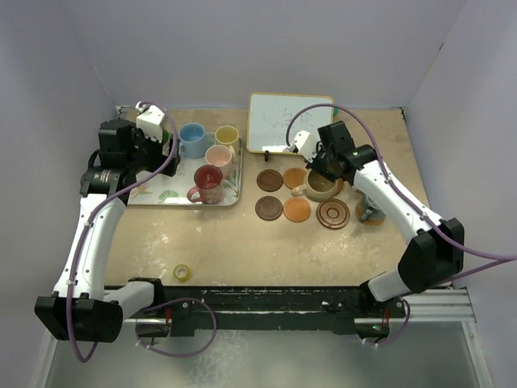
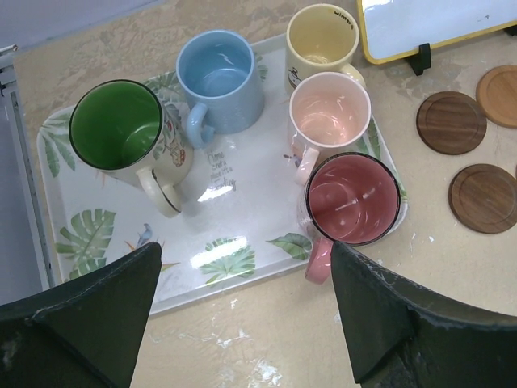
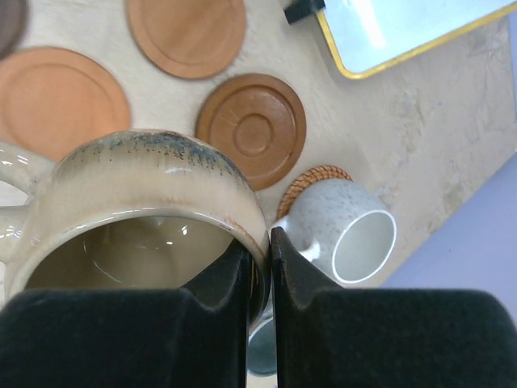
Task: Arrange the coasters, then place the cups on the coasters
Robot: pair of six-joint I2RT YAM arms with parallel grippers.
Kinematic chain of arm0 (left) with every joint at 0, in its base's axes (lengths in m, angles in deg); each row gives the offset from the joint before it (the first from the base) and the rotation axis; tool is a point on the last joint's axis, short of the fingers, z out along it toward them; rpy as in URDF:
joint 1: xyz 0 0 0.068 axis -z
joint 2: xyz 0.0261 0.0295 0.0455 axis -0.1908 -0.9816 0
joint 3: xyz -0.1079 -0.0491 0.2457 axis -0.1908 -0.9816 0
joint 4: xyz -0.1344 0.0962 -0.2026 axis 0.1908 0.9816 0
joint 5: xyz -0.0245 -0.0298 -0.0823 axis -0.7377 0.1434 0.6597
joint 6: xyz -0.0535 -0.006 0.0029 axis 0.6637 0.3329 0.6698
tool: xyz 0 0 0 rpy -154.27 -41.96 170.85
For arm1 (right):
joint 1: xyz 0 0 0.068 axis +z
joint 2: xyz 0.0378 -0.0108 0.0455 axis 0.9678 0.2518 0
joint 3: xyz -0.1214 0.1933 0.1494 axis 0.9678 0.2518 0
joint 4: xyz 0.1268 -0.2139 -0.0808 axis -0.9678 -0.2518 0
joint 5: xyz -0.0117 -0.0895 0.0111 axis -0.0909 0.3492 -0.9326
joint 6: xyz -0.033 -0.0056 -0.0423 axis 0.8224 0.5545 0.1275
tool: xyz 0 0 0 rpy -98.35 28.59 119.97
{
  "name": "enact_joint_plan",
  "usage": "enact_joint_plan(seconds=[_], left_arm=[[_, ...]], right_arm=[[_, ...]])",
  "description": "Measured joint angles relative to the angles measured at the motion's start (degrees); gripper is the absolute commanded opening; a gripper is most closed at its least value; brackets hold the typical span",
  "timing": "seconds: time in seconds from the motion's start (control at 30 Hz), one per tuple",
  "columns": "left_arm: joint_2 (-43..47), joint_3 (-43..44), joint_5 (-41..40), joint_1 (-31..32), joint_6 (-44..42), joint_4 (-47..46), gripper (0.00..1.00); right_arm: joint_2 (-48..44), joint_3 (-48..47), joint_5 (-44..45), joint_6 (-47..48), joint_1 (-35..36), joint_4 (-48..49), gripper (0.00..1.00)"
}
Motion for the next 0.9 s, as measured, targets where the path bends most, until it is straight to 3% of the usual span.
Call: enact_joint_plan(seconds=[0.43, 0.9], left_arm=[[1.2, -0.1, 0.7, 0.0, -0.4, -0.1, 0.82], [0.6, -1.4, 1.3, 0.0, -1.3, -0.3, 0.82]], right_arm=[[15.3, -3.9, -2.8, 8.3, -10.7, 4.3, 0.0], [19.9, -8.7, -13.7, 22.5, -15.3, 5.7, 0.0]])
